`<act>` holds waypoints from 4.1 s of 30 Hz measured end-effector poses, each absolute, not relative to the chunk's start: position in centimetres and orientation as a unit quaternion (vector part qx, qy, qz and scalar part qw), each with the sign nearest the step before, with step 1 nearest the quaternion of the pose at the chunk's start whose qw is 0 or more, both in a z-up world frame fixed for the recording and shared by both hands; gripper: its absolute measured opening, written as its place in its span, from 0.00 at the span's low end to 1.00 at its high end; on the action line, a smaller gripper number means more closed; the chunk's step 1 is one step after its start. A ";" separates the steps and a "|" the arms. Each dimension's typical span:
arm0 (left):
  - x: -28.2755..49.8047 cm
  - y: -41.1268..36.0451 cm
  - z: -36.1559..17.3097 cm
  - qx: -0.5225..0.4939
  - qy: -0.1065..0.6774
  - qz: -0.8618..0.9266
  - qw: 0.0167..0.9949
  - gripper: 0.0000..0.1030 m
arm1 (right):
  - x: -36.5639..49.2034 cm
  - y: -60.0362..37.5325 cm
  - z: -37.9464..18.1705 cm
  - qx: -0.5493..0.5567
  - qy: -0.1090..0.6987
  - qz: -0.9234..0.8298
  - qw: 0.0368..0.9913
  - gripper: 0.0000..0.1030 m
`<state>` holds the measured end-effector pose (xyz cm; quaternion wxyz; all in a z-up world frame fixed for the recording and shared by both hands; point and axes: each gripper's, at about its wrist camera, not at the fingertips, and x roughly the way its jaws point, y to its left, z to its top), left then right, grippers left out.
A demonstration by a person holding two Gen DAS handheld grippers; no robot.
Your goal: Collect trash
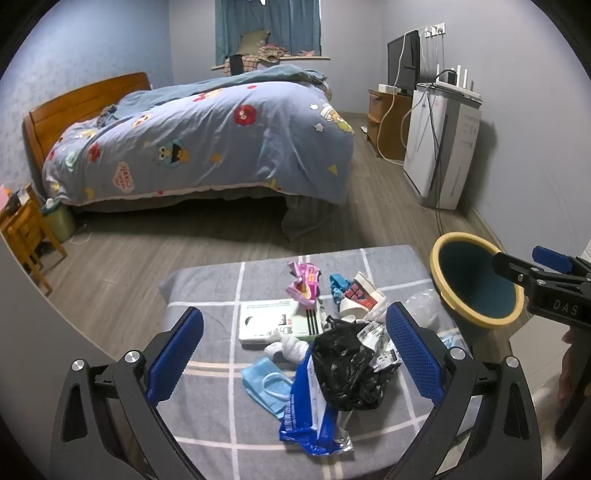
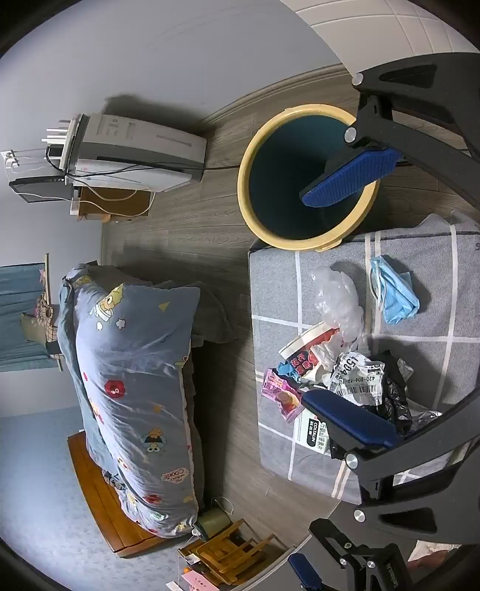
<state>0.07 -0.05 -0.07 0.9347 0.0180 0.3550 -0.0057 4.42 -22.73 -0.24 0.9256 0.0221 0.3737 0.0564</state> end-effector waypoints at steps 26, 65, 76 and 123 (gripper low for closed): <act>0.1 -0.1 -0.1 0.020 0.355 -0.006 0.934 0.95 | 4.5 -22.7 -0.3 0.022 0.374 0.057 0.926 0.95; 0.8 -1.1 -2.9 0.034 0.389 -0.040 0.920 0.95 | 6.2 -24.5 -1.8 0.067 0.412 0.026 0.908 0.95; 2.3 -3.8 -6.6 0.080 0.430 -0.094 0.894 0.82 | 11.4 -24.9 -6.0 0.119 0.470 0.050 0.873 0.95; 4.9 -4.6 -1.8 0.048 0.371 -0.142 0.916 0.09 | 15.4 -29.4 -4.7 0.177 0.485 0.071 0.854 0.12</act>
